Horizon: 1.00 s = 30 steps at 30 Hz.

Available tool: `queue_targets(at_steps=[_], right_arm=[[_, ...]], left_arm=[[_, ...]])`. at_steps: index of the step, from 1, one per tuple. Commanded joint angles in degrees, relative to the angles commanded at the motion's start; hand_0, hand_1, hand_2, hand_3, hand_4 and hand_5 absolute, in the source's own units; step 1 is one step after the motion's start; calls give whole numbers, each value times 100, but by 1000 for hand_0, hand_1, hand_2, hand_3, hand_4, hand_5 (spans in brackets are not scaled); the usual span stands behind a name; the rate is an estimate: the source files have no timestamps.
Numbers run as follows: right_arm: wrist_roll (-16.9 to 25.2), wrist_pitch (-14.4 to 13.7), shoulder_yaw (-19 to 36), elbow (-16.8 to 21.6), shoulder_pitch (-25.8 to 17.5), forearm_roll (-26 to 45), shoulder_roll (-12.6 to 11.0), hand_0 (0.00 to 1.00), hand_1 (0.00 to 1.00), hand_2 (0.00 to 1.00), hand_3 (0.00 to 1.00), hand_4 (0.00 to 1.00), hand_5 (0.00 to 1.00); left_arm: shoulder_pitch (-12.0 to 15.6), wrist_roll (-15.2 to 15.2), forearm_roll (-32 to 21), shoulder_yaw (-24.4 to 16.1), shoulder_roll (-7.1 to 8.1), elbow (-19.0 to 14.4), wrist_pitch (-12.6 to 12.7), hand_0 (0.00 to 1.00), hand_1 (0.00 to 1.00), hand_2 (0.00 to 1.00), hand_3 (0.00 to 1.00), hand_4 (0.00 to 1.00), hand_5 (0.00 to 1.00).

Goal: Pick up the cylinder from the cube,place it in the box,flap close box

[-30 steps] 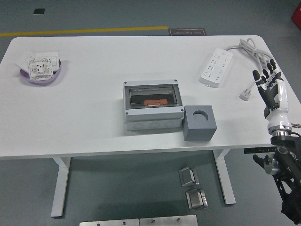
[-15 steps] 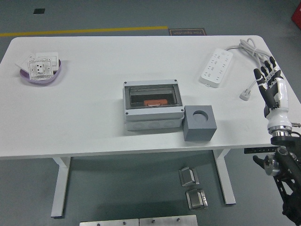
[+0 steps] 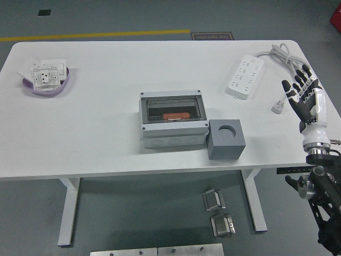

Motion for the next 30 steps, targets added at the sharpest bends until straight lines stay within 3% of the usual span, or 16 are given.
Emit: queue_targets(at_steps=[1, 2, 30], right_arm=[[3, -4, 6, 1, -8, 8, 7, 886, 904, 885, 903, 741, 170], [5, -12, 12, 2, -18, 13, 13, 891, 907, 892, 912, 533, 121], [34, -62, 91, -58, -54, -110, 22, 870, 900, 902, 906, 530, 84]], left_arm=[[-4, -1, -13, 12, 1, 0, 0, 623, 579, 546, 589, 478, 54], [-8, -2, -20, 14, 2, 0, 2, 623, 580, 547, 590, 480, 53], [10, 35, 9, -49, -6, 0, -7, 624, 580, 549, 591, 483, 50]])
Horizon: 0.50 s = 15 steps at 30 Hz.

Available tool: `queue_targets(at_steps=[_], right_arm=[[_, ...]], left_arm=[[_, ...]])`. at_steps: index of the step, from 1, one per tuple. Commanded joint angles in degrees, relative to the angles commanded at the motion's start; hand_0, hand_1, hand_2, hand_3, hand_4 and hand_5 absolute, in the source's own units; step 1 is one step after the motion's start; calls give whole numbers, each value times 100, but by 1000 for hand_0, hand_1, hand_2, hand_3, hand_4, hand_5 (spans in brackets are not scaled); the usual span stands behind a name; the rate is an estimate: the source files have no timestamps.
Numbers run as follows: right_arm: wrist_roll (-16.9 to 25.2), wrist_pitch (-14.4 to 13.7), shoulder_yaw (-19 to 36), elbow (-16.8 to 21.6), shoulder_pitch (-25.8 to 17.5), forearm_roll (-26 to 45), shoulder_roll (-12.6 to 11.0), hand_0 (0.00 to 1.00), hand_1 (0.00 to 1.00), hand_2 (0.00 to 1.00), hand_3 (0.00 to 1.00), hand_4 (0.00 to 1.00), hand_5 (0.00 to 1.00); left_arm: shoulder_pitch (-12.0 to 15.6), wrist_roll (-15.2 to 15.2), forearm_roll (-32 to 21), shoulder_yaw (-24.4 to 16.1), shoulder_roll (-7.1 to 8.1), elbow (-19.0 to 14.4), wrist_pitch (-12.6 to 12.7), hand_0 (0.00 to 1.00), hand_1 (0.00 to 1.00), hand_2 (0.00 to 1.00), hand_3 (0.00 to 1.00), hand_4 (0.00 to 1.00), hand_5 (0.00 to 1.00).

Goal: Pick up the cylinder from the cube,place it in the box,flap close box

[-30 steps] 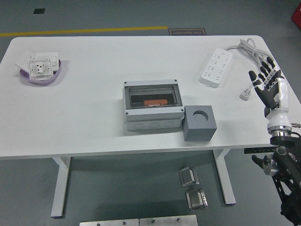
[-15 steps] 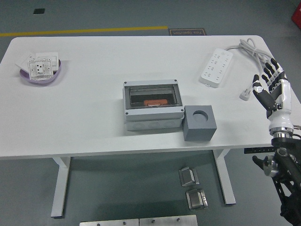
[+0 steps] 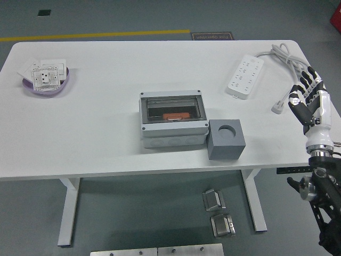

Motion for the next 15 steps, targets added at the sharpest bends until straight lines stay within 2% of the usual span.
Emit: queue_targets(at_steps=[1, 2, 7, 8, 13, 15], right_arm=[[-4, -1, -15, -5, 5, -2, -3, 870, 900, 902, 906, 530, 84], [-7, -3, -34, -9, 10, -1, -8, 866, 898, 902, 905, 777, 121], [-15, -3, -112, -3, 12, 12, -22, 866, 898, 902, 905, 777, 121], [-15, -2, -127, -3, 11, 15, -21, 867, 897, 901, 904, 866, 193], [-5, -4, -157, 1, 3, 12, -6, 867, 897, 901, 904, 866, 193], [22, -29, -150, 2, -8, 27, 2, 866, 896, 900, 902, 894, 223]], left_arm=[[2, 1, 33, -34, -4, 0, -3, 624, 580, 549, 591, 483, 50], [4, 1, 68, -72, -9, 0, -6, 621, 580, 550, 590, 484, 49], [-6, 2, 175, -180, -25, 0, -18, 621, 580, 550, 590, 484, 49], [-10, 0, 174, -180, -24, 0, -17, 623, 580, 549, 590, 484, 49], [-18, -12, 134, -145, -9, 0, -9, 623, 580, 549, 590, 484, 49], [-17, -14, 141, -156, -4, 0, -9, 623, 580, 550, 590, 484, 46]])
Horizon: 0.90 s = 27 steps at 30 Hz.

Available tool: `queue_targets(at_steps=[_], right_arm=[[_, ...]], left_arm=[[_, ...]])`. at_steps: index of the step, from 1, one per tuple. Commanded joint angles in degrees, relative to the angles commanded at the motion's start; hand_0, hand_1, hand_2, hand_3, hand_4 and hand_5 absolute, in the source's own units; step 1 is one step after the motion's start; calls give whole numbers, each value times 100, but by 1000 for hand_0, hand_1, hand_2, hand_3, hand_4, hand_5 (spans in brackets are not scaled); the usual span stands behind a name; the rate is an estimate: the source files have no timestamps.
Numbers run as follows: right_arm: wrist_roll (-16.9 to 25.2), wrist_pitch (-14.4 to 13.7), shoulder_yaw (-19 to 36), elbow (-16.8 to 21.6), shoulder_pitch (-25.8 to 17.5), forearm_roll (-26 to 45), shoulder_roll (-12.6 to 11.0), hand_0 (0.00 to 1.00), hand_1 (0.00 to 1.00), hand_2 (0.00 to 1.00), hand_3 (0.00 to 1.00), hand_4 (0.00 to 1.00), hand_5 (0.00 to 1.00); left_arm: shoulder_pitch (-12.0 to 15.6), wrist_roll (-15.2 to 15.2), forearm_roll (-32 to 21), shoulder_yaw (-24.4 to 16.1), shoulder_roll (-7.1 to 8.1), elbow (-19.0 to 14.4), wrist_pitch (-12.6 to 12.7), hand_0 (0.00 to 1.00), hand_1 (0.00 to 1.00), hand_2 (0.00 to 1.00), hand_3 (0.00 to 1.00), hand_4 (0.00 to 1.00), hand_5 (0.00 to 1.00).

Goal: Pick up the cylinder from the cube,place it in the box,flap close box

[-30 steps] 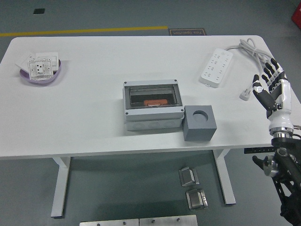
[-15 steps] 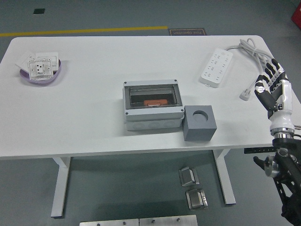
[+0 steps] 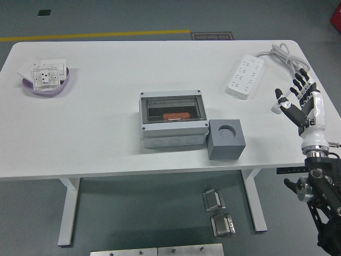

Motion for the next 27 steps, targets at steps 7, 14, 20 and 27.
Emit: queue_targets(at_steps=[7, 14, 20, 27], right_arm=[[69, -44, 80, 26, -29, 17, 13, 865, 896, 899, 899, 905, 237], [79, -22, 130, 51, -52, 14, -18, 860, 895, 897, 900, 906, 245], [59, 11, 177, 62, -31, -14, -27, 856, 891, 895, 898, 903, 243], [33, 27, 205, 61, -24, -36, -35, 855, 893, 897, 900, 918, 267]], left_arm=[[34, -1, 49, -66, -16, 0, -8, 620, 578, 550, 590, 485, 42], [38, -26, 49, -87, -15, 0, 1, 619, 579, 550, 590, 485, 42], [41, -34, 187, -217, -19, 0, -13, 618, 580, 551, 591, 485, 41], [25, -39, 155, -188, -18, 0, -11, 621, 580, 551, 591, 485, 42]])
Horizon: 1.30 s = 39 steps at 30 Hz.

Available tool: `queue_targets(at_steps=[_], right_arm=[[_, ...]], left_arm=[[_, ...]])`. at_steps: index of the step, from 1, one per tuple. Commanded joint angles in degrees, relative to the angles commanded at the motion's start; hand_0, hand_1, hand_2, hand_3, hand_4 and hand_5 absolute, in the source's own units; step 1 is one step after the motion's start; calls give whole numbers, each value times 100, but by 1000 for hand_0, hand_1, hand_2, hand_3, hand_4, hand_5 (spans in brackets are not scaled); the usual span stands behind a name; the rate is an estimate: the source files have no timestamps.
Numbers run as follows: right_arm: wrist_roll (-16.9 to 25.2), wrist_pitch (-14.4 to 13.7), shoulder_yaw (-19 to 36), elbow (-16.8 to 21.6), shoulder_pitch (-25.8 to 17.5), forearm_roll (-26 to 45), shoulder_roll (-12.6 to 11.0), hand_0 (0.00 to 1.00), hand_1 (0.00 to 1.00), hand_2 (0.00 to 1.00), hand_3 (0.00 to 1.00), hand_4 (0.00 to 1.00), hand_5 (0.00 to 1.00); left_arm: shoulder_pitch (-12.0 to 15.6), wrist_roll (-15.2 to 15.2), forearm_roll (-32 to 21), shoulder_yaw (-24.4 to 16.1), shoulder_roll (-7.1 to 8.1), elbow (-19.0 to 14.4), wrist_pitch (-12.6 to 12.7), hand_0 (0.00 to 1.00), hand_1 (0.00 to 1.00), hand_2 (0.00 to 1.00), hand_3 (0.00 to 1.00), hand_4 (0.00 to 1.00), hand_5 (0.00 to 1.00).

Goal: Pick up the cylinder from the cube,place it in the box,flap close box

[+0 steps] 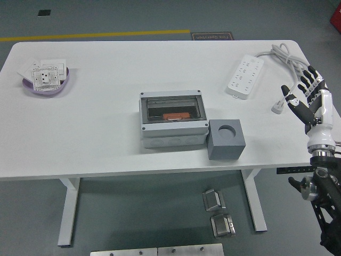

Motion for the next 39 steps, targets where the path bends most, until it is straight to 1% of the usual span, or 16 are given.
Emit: queue_targets(at_steps=[1, 2, 13, 14, 19, 20, 25, 26, 31, 32, 37, 39], right_arm=[[2, 1, -3, 0, 1, 2, -1, 855, 893, 897, 900, 918, 267], [6, 1, -7, 0, 2, 6, -1, 859, 892, 896, 902, 998, 491], [178, -102, -101, -52, -17, 114, 53, 864, 894, 901, 903, 998, 504], [179, -104, -92, -54, -23, 114, 55, 844, 862, 879, 890, 998, 498], [153, -95, -36, -80, -31, 110, 47, 844, 862, 879, 890, 998, 498], [145, -92, -29, -83, -27, 104, 46, 807, 782, 806, 860, 998, 489], [61, -51, 5, -87, 5, 35, 28, 807, 782, 806, 860, 998, 489], [47, -40, 18, -86, 7, 25, 25, 809, 787, 805, 860, 998, 476], [10, -6, 62, -87, 8, -1, 7, 809, 787, 805, 860, 998, 476], [6, -3, 65, -88, 10, -5, 3, 830, 812, 817, 862, 998, 472], [-5, 9, 53, -105, 23, 6, -11, 830, 812, 817, 862, 998, 472], [-5, 7, 25, -116, 30, 23, -18, 837, 831, 834, 874, 998, 481]], left_arm=[[-1, 3, 1, -1, 0, 0, -1, 621, 580, 551, 591, 485, 42], [-1, 4, 5, -4, 1, 0, -2, 621, 580, 551, 591, 485, 41], [-3, 30, -41, 41, -13, 0, -1, 621, 581, 552, 591, 486, 47], [-3, 31, -48, 47, -11, 0, 0, 620, 581, 551, 591, 486, 49], [-6, 35, -47, 36, -1, 0, 3, 620, 581, 551, 591, 486, 49], [-4, 37, -27, 17, -3, 0, 1, 619, 581, 552, 591, 486, 48], [0, 43, 78, -70, -22, 0, -14, 619, 581, 552, 591, 486, 48], [-1, 42, 78, -68, -23, 0, -13, 621, 581, 551, 591, 486, 49], [-4, 33, 14, -20, -14, 0, 2, 621, 581, 551, 591, 486, 49], [-5, 32, 4, -14, -13, 0, 4, 620, 581, 551, 590, 486, 51], [7, 28, -3, -20, -11, 0, 1, 620, 581, 551, 590, 486, 51], [23, 22, 25, -53, 5, 0, -3, 621, 581, 551, 591, 486, 49]])
